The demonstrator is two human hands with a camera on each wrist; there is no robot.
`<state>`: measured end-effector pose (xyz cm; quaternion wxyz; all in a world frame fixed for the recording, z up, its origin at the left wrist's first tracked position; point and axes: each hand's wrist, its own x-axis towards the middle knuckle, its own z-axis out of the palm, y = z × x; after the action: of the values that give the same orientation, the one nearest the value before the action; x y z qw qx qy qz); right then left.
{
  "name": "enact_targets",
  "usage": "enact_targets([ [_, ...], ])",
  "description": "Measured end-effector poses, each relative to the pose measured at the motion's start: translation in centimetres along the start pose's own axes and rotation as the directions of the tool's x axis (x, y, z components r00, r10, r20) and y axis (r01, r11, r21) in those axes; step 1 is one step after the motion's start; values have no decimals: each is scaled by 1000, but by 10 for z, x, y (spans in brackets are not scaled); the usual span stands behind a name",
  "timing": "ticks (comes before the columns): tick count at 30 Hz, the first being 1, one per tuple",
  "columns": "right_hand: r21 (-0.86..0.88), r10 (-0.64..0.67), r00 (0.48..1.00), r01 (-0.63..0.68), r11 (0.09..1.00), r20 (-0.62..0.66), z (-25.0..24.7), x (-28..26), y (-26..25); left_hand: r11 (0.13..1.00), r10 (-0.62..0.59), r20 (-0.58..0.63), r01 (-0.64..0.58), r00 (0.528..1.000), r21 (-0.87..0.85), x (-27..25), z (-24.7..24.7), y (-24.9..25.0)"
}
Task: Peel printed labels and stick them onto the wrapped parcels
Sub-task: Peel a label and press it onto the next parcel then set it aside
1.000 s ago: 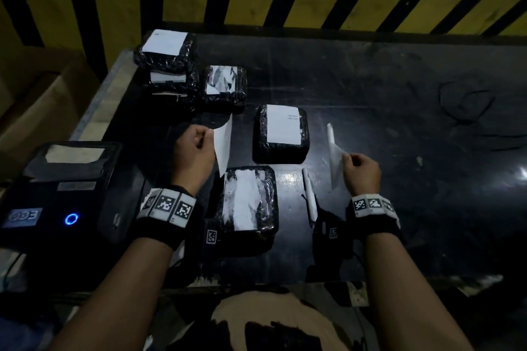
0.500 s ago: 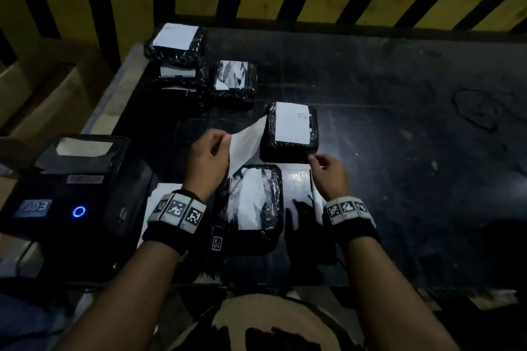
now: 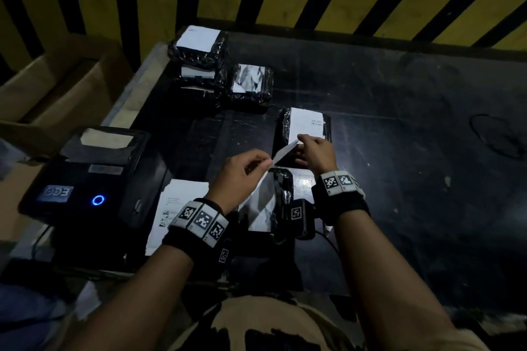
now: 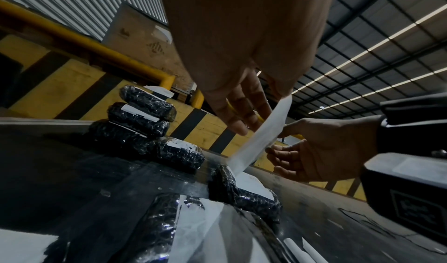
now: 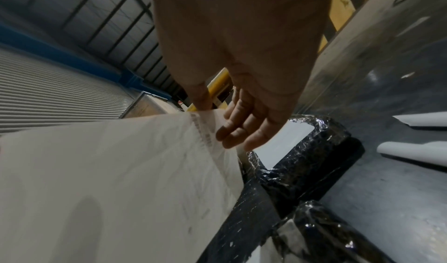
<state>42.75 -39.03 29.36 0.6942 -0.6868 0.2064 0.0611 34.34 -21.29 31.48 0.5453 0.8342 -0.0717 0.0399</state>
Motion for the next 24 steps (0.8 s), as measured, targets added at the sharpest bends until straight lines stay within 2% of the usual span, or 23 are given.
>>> enact_targets([
  [5,-26,-9,1000,9,1000,-6,2,-5,-7,997,63,34,-65,997,51,-4,1,-9],
  [8,-172,-86,995,75,982,-60,2,0,-5,990,112,58,-116,992,85,-8,0,-11],
  [10,-241,-131,988,109,964,-76,-1,7,-3,989,93,58,-99,994,113,-10,-1,-12],
  [13,-274,-193,975,156,949,-114,2,-11,-18,979,19,19,-22,1000,204,-11,-3,-15],
  [16,-304,-283,944,223,926,-170,-4,-15,-25,977,-76,60,62,995,204,-14,-9,-18],
  [18,-285,-284,949,236,929,-138,-7,-16,-28,977,-150,97,133,984,166,-15,-13,-22],
  [21,-201,-236,971,221,954,-51,-10,-22,-28,951,-304,137,292,943,101,-14,-15,-34],
  [24,-102,-206,978,204,974,-13,-11,-35,-24,945,-324,157,326,933,17,-14,-14,-40],
])
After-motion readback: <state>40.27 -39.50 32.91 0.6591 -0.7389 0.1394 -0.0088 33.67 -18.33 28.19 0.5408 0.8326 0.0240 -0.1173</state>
